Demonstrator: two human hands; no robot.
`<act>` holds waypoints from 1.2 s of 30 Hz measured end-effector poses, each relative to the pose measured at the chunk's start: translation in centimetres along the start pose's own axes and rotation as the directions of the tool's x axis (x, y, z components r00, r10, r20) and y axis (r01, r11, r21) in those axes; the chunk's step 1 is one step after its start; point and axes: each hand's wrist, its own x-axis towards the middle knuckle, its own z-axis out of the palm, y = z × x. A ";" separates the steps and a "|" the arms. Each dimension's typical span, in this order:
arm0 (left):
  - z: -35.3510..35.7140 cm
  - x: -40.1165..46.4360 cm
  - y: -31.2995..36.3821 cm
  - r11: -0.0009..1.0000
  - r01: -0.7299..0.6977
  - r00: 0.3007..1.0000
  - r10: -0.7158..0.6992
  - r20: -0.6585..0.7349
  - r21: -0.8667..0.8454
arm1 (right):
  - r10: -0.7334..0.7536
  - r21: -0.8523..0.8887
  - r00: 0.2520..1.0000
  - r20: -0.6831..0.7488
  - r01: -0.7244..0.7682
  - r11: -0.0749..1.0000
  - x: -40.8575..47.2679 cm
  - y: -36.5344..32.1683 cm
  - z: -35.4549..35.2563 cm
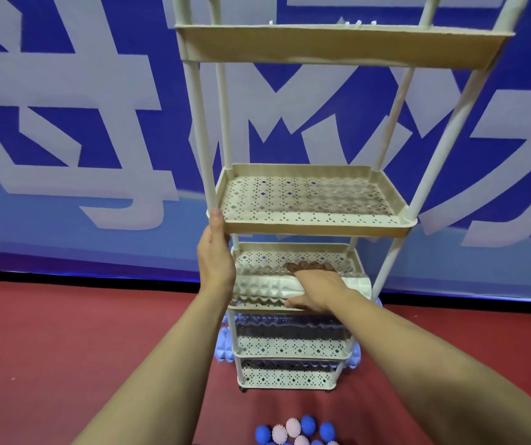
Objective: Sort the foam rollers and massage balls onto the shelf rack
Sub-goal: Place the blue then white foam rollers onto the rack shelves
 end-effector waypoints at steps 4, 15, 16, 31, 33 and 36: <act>-0.4 0.2 -0.4 1.000 -0.002 1.000 0.002 0.009 -0.009 | -0.009 0.045 0.998 0.058 0.007 0.999 0.2 0.4 -0.4; -1.3 2.7 -1.8 0.995 0.012 0.999 -0.008 0.046 -0.101 | 0.081 0.144 0.985 0.149 -0.103 0.984 4.6 2.5 -1.0; -1.3 2.8 -2.0 0.994 0.012 0.999 -0.006 0.052 -0.109 | 0.079 0.143 0.986 0.148 -0.100 0.985 4.6 2.7 -1.0; -1.4 0.7 -2.0 0.996 0.000 0.998 -0.005 0.065 0.090 | 0.055 0.156 0.986 -0.158 -0.031 0.987 -0.8 1.9 -1.0; -1.8 -0.8 -2.2 0.992 -0.016 0.999 0.009 0.052 0.127 | 0.021 0.069 0.973 -0.228 -0.006 0.998 -3.0 2.2 -0.8; -2.3 -4.7 -4.3 0.974 -0.089 0.991 0.107 -0.075 0.210 | -0.082 0.042 0.917 -0.391 0.107 0.993 -6.2 3.9 1.1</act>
